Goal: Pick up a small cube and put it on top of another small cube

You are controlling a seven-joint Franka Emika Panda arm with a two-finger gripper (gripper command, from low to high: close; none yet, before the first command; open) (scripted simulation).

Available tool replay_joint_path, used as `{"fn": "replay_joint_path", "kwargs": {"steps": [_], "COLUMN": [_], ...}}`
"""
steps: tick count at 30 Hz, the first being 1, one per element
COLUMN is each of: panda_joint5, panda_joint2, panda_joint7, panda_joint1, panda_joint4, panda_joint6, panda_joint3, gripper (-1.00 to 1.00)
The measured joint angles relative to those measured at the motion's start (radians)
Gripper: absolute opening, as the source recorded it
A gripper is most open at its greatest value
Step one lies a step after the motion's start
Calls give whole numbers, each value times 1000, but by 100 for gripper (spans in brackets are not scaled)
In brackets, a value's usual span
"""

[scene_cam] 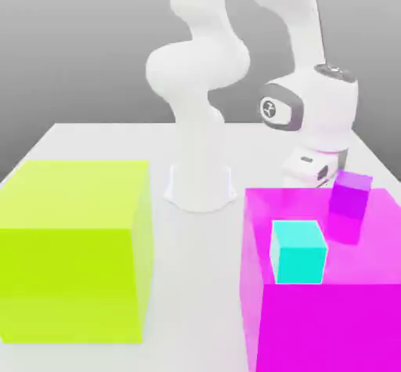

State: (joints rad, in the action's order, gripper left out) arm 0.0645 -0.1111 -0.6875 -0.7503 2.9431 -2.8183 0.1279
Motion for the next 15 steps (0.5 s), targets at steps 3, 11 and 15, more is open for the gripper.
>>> {"fn": "replay_joint_path", "kwargs": {"steps": [3, 11, 15], "panda_joint5": [27, 81, 65], "panda_joint2": [-4, 0, 7], "panda_joint7": [44, 112, 89], "panda_joint1": [-34, -42, 31], "panda_joint4": [-103, -391, -535], "panda_joint6": [121, 427, 560], "panda_joint3": [12, -12, -75], "gripper": [-100, -100, -100]}}
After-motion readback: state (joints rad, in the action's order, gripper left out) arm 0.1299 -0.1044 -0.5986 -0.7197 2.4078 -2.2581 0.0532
